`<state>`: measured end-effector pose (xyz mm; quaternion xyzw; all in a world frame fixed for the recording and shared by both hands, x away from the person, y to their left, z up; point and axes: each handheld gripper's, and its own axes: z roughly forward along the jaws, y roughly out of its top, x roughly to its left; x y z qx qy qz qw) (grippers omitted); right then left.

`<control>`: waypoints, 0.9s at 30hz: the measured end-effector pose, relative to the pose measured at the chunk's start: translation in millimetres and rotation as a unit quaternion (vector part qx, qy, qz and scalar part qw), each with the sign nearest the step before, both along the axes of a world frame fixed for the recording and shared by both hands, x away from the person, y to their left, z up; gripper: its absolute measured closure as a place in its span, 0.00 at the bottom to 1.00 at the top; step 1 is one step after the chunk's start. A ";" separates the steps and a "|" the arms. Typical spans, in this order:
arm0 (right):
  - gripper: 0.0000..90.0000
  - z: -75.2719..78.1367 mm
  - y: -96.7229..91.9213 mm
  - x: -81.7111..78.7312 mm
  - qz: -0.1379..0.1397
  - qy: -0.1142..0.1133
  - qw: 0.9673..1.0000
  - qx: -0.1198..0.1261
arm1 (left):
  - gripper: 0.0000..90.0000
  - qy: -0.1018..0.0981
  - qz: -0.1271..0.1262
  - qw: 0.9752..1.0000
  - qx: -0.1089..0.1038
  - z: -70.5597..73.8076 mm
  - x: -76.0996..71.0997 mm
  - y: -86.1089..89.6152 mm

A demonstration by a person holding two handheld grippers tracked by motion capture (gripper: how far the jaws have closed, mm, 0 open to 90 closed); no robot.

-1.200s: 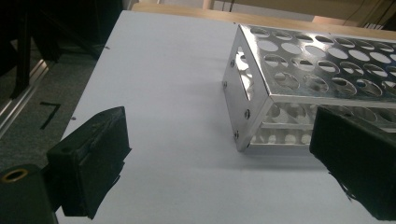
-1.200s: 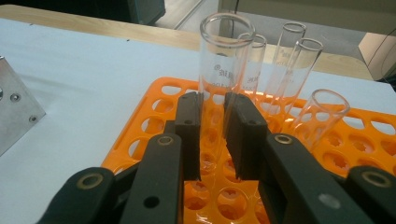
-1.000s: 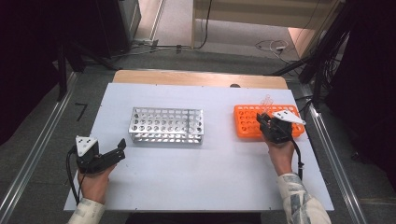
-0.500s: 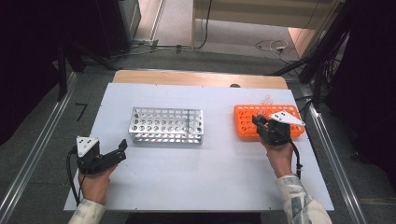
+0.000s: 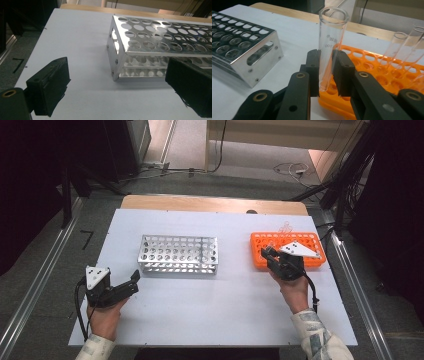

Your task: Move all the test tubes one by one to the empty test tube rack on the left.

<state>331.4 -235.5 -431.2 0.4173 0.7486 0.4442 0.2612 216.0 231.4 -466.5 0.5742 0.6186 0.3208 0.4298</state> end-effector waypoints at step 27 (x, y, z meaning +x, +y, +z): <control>0.82 -10.4 44.2 -23.8 0.089 0.031 0.995 -0.021 | 0.06 -0.004 -0.060 0.998 0.010 5.7 -3.5 -32.8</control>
